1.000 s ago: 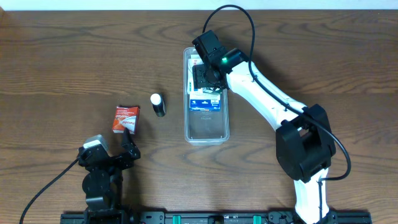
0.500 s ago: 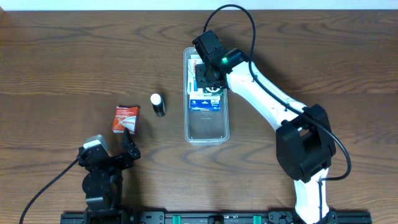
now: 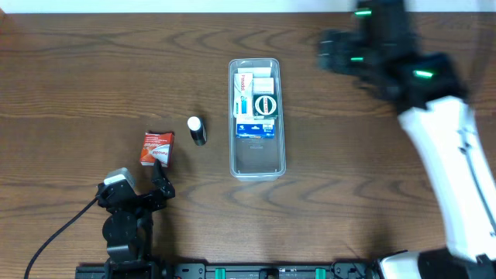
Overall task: Pack container
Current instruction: 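Place the Zam-Buk tin into the container, then raise the right arm, then reach the left gripper to the red Panadol Actifast box and grasp it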
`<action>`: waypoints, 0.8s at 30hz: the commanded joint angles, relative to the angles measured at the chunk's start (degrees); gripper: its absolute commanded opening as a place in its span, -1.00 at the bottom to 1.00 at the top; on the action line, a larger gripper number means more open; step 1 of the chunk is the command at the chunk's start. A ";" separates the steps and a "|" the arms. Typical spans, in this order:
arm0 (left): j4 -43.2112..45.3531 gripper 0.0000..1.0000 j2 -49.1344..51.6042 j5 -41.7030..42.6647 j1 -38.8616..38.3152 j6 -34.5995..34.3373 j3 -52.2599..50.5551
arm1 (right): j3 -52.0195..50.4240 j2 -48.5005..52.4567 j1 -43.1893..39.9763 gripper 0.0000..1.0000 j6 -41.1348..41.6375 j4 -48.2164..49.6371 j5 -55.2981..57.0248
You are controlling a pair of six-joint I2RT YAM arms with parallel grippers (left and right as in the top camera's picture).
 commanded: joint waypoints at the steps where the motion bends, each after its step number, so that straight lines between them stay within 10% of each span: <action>1: -0.52 0.96 -0.04 0.61 0.09 0.13 -1.33 | 0.07 -1.88 -4.66 0.84 -1.49 -2.60 -0.11; 24: 1.95 0.96 4.52 1.03 0.11 0.81 8.98 | 0.00 -4.22 -8.46 0.99 -4.85 -9.14 -0.07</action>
